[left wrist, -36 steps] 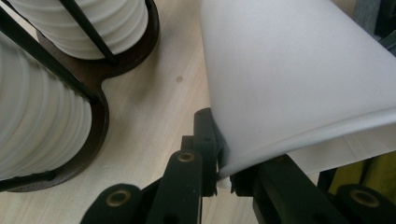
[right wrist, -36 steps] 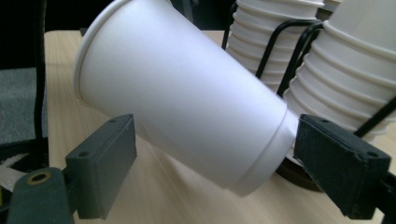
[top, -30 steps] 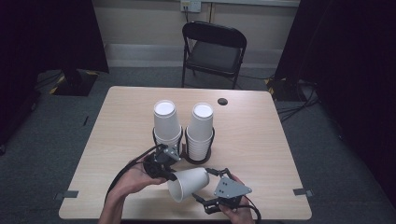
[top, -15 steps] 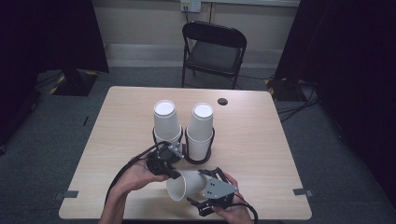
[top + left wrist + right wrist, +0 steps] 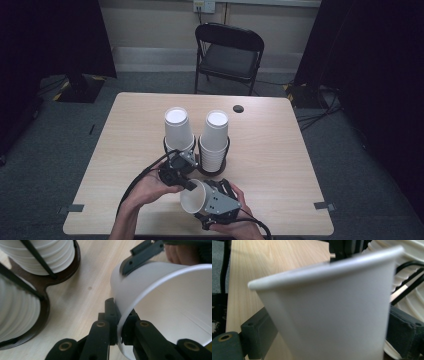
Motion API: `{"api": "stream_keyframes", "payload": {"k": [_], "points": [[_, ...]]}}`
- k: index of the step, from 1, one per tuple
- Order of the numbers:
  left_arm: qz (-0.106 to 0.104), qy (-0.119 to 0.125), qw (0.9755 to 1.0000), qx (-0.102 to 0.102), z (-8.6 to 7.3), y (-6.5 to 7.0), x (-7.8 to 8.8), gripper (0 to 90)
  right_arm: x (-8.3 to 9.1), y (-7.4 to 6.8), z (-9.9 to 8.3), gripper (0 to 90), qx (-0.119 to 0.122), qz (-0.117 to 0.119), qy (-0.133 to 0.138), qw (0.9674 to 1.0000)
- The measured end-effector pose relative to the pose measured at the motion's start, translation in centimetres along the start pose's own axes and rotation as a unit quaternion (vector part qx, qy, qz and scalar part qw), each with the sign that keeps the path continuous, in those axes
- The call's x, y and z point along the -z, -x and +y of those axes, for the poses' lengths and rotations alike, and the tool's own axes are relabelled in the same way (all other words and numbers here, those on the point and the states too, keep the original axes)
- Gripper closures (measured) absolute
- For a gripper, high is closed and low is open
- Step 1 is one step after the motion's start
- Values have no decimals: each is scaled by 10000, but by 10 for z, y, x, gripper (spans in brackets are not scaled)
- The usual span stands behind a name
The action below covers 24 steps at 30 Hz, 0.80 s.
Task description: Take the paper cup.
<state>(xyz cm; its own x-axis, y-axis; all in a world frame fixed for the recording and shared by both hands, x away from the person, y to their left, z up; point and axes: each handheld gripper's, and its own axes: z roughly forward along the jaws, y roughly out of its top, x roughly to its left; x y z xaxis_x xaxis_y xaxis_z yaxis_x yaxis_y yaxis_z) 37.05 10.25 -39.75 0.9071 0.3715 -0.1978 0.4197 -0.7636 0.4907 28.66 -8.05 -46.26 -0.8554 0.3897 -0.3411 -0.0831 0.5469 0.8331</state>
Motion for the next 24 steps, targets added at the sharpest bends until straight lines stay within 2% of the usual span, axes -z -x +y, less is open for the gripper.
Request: {"api": "stream_keyframes", "payload": {"k": [3,5,9,11,15,16,22,24], "points": [[-5,2,10000,-2,1,0,-2,863,-2,-1,2,85,34,0,44,10000],[-31,5,10000,-84,3,1,-5,863,-3,-2,4,86,20,-6,101,9999],[-26,12,10000,-55,5,3,-7,866,-5,-4,6,85,47,-8,154,9999],[-63,98,9999,-20,5,3,-9,878,-4,-3,7,85,-47,-14,249,9997],[-80,136,9999,23,4,2,-9,876,-4,-3,9,85,-5,-45,219,9998],[-87,180,9998,96,3,3,-10,876,-4,-2,9,86,-19,-28,222,9997],[-44,339,9994,91,0,3,-11,843,-4,-3,9,96,-100,-73,275,9995],[8,536,9985,69,-3,7,-7,835,-3,-2,9,96,-135,-72,304,9994]]}}
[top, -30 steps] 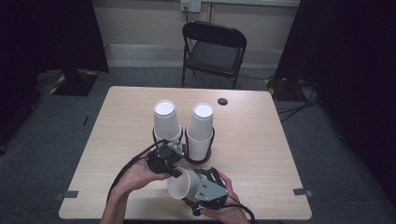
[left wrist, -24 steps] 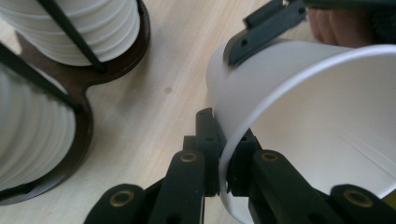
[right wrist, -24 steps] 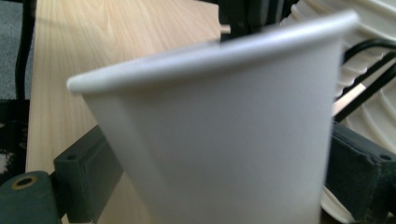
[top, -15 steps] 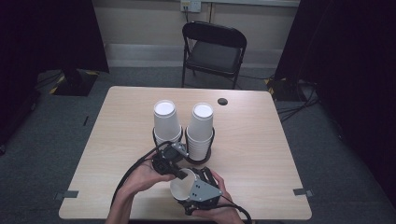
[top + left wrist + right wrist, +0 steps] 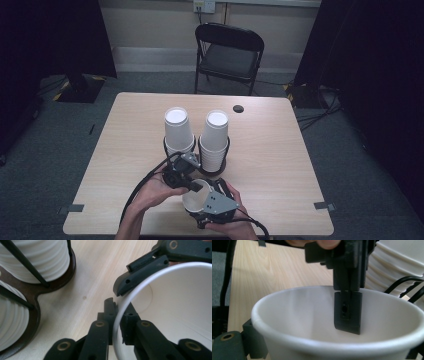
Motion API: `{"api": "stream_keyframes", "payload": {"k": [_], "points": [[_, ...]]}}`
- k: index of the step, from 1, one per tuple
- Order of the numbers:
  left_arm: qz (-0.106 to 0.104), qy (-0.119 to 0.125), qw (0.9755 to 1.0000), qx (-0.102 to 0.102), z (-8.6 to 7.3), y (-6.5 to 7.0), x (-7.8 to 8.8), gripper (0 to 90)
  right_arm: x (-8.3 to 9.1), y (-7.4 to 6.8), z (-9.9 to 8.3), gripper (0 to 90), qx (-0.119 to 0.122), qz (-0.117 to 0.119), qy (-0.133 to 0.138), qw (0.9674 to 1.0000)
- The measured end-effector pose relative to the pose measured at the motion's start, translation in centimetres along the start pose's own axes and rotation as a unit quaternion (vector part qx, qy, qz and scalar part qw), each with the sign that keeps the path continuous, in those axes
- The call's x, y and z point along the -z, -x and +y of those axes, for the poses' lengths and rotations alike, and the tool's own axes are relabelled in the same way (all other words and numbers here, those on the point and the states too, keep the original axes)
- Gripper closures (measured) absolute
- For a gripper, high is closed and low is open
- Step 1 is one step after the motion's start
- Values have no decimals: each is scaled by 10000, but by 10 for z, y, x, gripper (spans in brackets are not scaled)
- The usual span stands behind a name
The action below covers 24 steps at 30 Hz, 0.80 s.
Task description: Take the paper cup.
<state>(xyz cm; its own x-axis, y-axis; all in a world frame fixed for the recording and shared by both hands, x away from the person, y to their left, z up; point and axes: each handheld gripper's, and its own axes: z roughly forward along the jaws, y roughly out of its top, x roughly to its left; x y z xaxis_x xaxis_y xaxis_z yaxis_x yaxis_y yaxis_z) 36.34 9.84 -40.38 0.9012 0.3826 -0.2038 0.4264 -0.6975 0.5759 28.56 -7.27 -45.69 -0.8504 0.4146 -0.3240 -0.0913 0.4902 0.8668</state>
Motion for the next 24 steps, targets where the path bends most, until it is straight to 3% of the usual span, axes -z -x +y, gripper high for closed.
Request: {"api": "stream_keyframes", "payload": {"k": [4,5,6,11,12,14,18,19,22,23,24], "points": [[69,266,9995,162,-5,-3,4,825,3,2,0,99,-80,-62,50,9999],[64,366,9991,191,-7,-5,4,789,4,3,0,101,-112,-60,30,9999],[-38,495,9983,289,-9,-7,2,769,4,3,-1,102,-132,-77,35,9999],[-11,782,9965,285,-16,-9,-2,710,3,7,-5,102,-383,-131,35,9992],[59,912,9953,316,-18,-10,-1,710,3,7,-5,102,-394,-147,27,9991],[134,1096,9934,320,-21,-11,0,624,4,8,-7,103,-526,-182,50,9984],[488,1429,9881,306,-23,-9,3,559,3,11,-8,103,-606,-215,15,9979],[529,1470,9872,309,-24,-10,4,531,3,12,-9,103,-635,-229,-12,9977],[606,1756,9818,390,-30,-11,7,503,4,14,-13,103,-724,-289,-38,9969],[606,1756,9818,390,-30,-11,7,506,4,14,-13,103,-724,-289,-38,9969],[609,1868,9796,432,-32,-10,7,506,5,15,-14,103,-772,-304,-18,9965]]}}
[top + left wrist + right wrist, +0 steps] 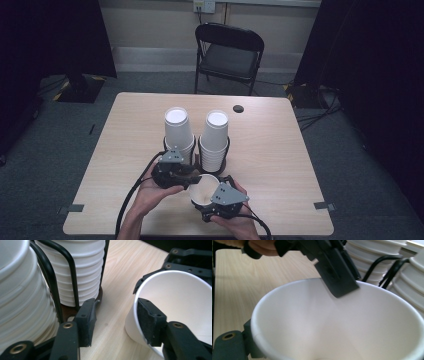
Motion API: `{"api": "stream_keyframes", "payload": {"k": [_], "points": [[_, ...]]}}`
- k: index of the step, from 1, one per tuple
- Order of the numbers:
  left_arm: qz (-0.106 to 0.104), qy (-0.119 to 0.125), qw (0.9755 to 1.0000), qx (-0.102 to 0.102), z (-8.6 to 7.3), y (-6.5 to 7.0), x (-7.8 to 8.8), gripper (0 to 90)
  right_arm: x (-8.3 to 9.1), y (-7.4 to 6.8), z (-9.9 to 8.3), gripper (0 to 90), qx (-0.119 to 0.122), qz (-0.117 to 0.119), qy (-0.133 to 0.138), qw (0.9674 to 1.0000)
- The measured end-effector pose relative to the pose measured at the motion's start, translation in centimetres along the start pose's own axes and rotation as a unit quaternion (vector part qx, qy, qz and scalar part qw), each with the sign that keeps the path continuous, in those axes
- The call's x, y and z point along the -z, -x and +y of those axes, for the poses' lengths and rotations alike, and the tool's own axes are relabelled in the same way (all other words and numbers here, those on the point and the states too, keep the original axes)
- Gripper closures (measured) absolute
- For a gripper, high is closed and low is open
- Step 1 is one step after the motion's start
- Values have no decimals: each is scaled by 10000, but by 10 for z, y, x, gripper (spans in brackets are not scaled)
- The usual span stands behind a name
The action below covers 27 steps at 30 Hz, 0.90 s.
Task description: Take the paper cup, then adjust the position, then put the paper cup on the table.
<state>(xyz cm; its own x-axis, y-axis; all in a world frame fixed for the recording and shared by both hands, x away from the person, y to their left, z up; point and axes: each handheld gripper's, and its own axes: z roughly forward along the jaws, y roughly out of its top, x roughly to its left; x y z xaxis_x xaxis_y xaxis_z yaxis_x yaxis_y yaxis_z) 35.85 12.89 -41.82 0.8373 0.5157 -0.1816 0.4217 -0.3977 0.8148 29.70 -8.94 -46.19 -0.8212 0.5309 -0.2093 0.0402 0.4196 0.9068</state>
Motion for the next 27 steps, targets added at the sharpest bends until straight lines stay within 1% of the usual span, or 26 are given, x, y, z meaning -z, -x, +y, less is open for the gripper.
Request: {"api": "stream_keyframes", "payload": {"k": [1,2,3,4,6,7,8,9,10,11,12,13,14,15,18,19,20,21,25,26,27], "points": [[25,57,10000,40,-1,0,0,496,1,1,-1,103,-67,6,4,10000],[64,85,9999,20,-2,1,1,482,1,2,-2,102,-111,-6,-12,9999],[86,183,9998,38,-3,2,1,472,1,3,-4,102,-139,-23,-25,9999],[124,216,9997,20,-4,2,1,446,2,4,-5,102,-217,-26,24,9998],[122,388,9991,78,-6,2,5,440,4,5,-6,102,-234,-26,23,9997],[122,388,9991,78,-6,2,5,442,5,6,-6,102,-242,-51,38,9997],[191,456,9987,114,-7,3,8,439,6,6,-7,102,-244,-48,33,9997],[191,456,9987,114,-7,3,8,437,6,6,-7,102,-244,-48,33,9997],[272,483,9984,119,-8,3,10,437,6,6,-7,102,-249,-52,55,9997],[326,522,9980,113,-9,3,12,428,8,6,-7,102,-283,-67,62,9996],[371,608,9973,170,-11,2,14,415,11,8,-7,102,-331,-55,91,9994],[371,608,9973,170,-11,2,14,408,12,9,-8,102,-366,-70,120,9992],[414,608,9971,172,-12,1,16,399,14,10,-8,102,-382,-82,136,9991],[472,632,9966,219,-14,-1,18,391,16,12,-8,102,-423,-112,147,9989],[530,689,9960,198,-19,-2,20,361,22,17,-10,104,-553,-172,228,9981],[530,689,9960,198,-19,-2,20,354,22,17,-10,104,-553,-172,228,9981],[566,714,9956,212,-20,-3,20,354,24,19,-10,104,-619,-182,256,9976],[615,741,9951,234,-24,-4,20,322,27,23,-11,105,-713,-222,290,9968],[658,834,9942,189,-28,-5,20,298,31,28,-12,105,-845,-302,311,9955],[651,866,9939,195,-30,-6,20,277,32,30,-13,105,-869,-331,327,9951],[667,910,9933,260,-33,-7,20,242,34,34,-13,104,-931,-388,350,9943]]}}
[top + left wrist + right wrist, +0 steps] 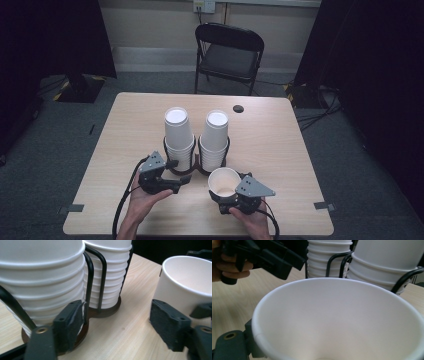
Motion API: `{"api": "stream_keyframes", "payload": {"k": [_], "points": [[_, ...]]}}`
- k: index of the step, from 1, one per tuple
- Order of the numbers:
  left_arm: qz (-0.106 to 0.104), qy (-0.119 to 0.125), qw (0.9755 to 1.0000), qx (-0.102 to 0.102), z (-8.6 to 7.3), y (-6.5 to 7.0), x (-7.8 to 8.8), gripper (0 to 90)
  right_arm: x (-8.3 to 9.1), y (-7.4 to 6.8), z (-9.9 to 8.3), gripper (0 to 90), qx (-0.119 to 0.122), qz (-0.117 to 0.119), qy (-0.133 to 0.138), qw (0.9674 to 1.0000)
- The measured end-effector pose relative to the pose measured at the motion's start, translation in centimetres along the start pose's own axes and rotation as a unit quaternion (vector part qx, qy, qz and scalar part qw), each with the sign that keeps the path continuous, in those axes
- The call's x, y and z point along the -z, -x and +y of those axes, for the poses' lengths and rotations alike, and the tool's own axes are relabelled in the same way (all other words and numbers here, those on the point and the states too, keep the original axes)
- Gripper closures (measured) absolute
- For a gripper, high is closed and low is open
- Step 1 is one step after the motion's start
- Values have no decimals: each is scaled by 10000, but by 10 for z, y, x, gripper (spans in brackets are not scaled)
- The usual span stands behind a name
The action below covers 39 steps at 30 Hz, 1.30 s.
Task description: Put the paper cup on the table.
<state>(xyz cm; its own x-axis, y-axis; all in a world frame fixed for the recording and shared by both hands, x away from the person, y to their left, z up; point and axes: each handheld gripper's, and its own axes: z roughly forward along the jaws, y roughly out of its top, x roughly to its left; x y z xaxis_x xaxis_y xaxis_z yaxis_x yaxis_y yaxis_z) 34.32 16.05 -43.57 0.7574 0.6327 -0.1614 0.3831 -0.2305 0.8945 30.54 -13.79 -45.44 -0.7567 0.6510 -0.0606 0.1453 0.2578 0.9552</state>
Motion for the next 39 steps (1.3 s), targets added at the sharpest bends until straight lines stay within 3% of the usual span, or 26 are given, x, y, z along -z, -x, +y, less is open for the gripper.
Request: {"api": "stream_keyframes", "payload": {"k": [7,12,15,19,24,25,30,35,38,39], "points": [[199,177,9996,94,-10,-2,4,160,3,9,2,104,-125,-117,66,9998],[469,262,9985,51,-22,-8,5,160,5,20,2,104,-283,-289,66,9992],[554,315,9979,147,-26,-10,4,159,6,25,2,104,-353,-350,89,9987],[794,490,9955,171,-38,-12,4,157,10,33,3,104,-481,-512,117,9975],[1295,579,9898,108,-50,-8,4,157,13,42,7,104,-584,-712,167,9956],[1428,581,9880,129,-52,-8,3,157,14,48,9,104,-670,-874,144,9938],[1564,512,9862,156,-57,-9,0,157,13,63,9,104,-849,-1021,211,9909],[1529,568,9863,228,-61,-9,-2,158,13,74,12,104,-922,-1144,243,9889],[1489,576,9870,167,-64,-6,-3,159,14,82,19,103,-874,-1287,296,9874],[1553,711,9853,62,-65,-3,-1,160,13,87,23,103,-824,-1418,262,9861]]}}
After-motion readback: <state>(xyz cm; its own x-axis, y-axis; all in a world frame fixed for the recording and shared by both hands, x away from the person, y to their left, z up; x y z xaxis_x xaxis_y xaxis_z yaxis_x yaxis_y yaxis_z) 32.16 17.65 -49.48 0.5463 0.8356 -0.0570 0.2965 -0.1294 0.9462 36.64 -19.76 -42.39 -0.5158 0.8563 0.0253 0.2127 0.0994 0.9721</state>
